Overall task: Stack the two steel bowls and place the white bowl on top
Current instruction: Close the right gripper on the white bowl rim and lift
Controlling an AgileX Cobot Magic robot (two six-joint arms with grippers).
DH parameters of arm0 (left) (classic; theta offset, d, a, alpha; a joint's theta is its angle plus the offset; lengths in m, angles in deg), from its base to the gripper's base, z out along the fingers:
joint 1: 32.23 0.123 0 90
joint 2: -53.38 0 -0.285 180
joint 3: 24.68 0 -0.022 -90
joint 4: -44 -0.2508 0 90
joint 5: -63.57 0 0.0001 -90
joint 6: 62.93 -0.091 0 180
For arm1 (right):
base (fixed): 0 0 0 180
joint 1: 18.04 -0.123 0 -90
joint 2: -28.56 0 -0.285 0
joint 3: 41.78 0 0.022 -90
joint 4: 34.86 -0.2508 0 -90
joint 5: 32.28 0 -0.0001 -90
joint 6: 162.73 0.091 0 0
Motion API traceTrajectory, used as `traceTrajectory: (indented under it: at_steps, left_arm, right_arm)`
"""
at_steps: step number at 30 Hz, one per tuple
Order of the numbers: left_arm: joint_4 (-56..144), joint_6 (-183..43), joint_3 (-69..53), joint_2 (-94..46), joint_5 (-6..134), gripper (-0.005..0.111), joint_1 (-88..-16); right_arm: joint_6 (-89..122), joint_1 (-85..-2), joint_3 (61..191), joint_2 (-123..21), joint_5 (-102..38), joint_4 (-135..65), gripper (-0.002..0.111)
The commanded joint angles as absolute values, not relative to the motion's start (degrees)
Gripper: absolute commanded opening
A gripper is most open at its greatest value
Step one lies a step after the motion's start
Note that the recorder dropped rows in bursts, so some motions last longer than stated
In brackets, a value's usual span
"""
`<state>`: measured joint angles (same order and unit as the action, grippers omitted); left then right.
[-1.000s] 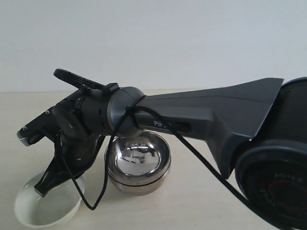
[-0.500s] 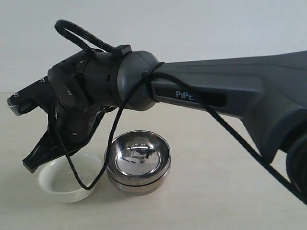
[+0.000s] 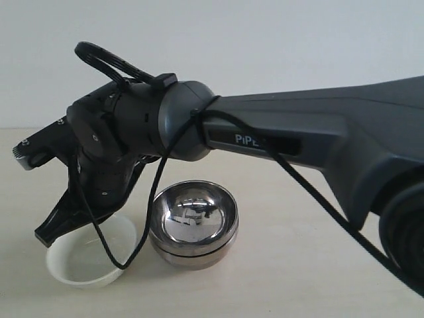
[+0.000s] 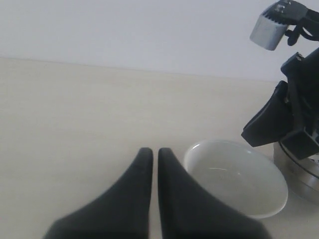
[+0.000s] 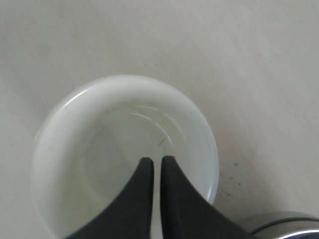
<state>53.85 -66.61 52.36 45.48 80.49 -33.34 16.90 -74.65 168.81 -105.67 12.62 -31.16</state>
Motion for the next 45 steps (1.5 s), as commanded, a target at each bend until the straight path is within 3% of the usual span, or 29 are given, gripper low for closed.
traceTrajectory:
  at_steps: [1, 9, 45]
  left_arm:
    - [53.6, -66.1, 52.5, 45.6, 80.4, 0.004, -33.2]
    - [53.6, -66.1, 52.5, 45.6, 80.4, 0.004, -33.2]
    - [53.6, -66.1, 52.5, 45.6, 80.4, 0.004, -33.2]
  right_arm:
    - [21.9, -74.6, 169.0, -105.6, 13.2, -26.0, 0.001]
    - [24.2, -74.6, 169.0, -105.7, 13.8, -21.7, 0.043]
    - [24.4, -72.9, 169.0, -114.8, 7.8, -21.4, 0.043]
